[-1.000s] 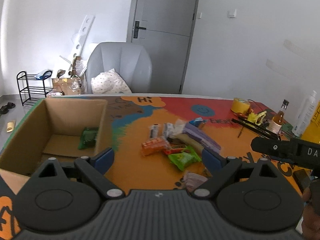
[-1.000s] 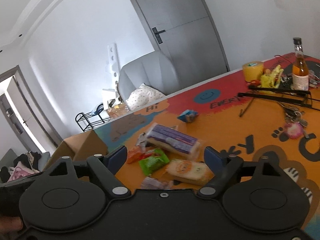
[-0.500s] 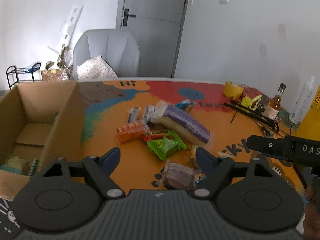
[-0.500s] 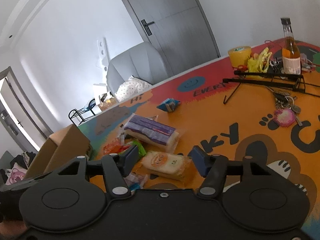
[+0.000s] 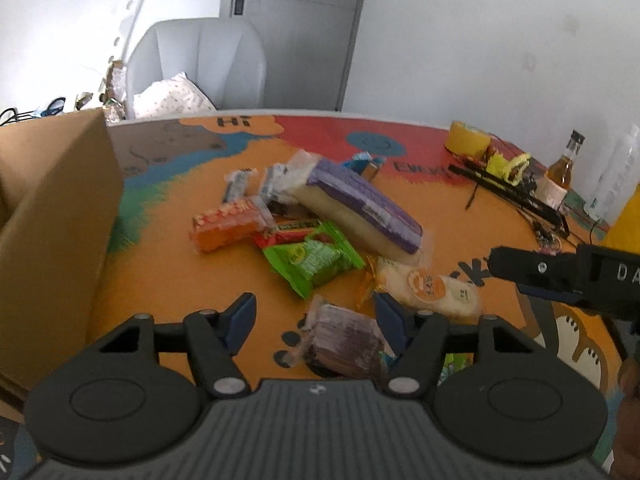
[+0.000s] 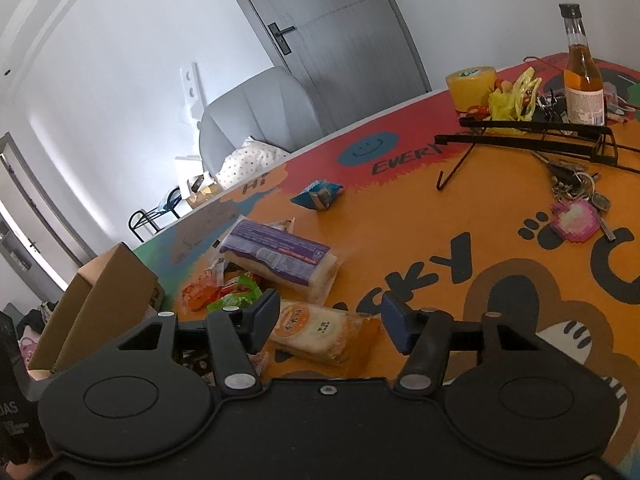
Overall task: Organize snacks
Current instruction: 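Grasp the purple-wrapped snack with the left gripper, then lift the purple snack with the left gripper while the right gripper grasps the cream bun pack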
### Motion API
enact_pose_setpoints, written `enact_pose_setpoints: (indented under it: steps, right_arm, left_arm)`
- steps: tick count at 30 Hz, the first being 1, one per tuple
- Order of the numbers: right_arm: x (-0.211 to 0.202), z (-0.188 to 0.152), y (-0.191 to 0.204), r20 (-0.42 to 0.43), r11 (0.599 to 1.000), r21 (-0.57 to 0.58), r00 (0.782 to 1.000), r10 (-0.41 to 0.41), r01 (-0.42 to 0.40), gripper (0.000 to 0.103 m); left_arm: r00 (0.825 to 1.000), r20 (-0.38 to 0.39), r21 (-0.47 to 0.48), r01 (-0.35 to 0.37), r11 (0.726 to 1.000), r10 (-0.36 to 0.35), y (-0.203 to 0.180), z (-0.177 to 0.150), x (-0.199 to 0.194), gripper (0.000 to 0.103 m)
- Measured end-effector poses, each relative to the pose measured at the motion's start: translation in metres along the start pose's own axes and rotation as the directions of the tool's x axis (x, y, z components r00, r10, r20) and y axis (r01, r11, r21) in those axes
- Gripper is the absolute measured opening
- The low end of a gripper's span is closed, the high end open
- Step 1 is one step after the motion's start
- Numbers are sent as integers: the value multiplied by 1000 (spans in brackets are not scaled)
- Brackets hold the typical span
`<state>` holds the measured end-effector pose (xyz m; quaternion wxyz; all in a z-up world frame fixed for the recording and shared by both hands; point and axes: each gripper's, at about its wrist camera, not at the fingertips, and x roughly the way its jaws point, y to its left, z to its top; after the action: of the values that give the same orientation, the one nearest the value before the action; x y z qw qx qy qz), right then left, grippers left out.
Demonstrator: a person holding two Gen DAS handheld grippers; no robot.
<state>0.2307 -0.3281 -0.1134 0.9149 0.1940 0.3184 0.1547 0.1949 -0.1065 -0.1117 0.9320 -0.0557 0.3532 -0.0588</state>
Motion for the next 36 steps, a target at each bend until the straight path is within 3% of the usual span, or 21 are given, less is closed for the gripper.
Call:
enact_pose_setpoints:
  steps: [10, 12, 14, 22, 30, 36]
  right_arm:
    - [14, -1, 0, -35, 1000, -11, 999, 6, -6, 58]
    - [17, 0, 2, -36, 1000, -17, 999, 9, -9, 58]
    - [21, 2, 5, -37, 1000, -23, 999, 14, -14, 59]
    - [35, 7, 16, -46, 997, -52, 998, 51, -53, 60]
    - [45, 0, 23, -77, 994, -94, 996, 41, -48, 74]
    - [46, -13, 26, -114, 992, -124, 993, 20, -34, 74]
  left_arm:
    - [999, -46, 40, 20, 999, -19, -9, -10, 15, 67]
    - [999, -49, 45, 23, 999, -21, -8, -9, 14, 64]
    - [999, -50, 41, 21, 999, -19, -5, -8, 13, 48]
    - [998, -59, 13, 12, 1000, -12, 9, -5, 9, 40]
    - [998, -56, -18, -20, 1000, 19, 24, -7, 2, 42]
    - [998, -51, -21, -33, 999, 32, 27, -11, -1, 55]
